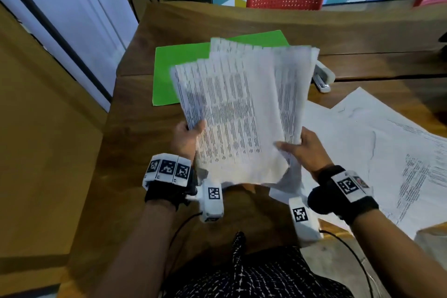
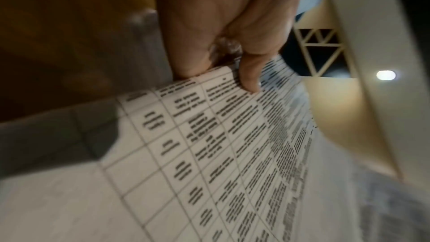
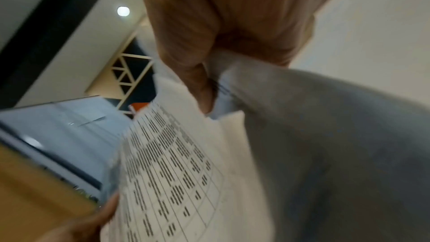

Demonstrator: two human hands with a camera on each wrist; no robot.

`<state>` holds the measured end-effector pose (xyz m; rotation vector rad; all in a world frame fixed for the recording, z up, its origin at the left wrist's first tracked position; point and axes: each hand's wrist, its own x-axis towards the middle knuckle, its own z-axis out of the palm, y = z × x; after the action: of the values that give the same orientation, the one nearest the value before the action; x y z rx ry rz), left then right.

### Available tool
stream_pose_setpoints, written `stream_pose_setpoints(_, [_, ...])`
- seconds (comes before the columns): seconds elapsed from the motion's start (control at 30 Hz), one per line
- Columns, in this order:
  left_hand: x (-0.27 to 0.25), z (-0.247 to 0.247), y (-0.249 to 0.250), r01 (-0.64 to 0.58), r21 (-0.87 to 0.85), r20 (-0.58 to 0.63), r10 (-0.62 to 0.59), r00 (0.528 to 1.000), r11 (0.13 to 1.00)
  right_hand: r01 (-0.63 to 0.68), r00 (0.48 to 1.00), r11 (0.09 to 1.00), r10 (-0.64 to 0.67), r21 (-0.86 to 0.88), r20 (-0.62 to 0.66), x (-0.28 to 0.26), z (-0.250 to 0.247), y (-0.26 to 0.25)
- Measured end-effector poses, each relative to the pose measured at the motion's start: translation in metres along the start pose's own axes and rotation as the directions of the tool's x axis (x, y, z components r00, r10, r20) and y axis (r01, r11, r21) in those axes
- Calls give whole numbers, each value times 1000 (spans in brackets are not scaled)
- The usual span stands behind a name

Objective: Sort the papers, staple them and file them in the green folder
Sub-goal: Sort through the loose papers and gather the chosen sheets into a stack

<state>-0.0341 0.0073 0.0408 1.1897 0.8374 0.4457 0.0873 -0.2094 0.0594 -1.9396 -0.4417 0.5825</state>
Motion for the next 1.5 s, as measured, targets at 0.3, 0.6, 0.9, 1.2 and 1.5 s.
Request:
stream_pose_setpoints(0.3, [-31, 9, 69, -418, -112, 51, 426, 903, 901, 294, 914, 940, -223, 175, -338, -12, -3, -61])
stream_pose_setpoints(0.6, [-58, 32, 103, -665, 311, 53, 686, 725, 679, 626, 627, 780, -495, 10, -601, -16, 5, -94])
stream_pose_setpoints(0.9, [-47, 27, 89, -626, 318, 23, 654, 756, 712, 568, 648, 800, -580, -195, -494, -11, 5, -80])
stream_pose_setpoints(1.2, [-34, 24, 85, -393, -45, -28, 392, 919, 918, 404, 868, 839, -226, 365, -442, -2, 12, -87])
stream_pose_setpoints(1.5, [-31, 18, 65, -305, 131, 161, 283, 946, 943, 208, 967, 910, -137, 359, -214, 3, 26, -68])
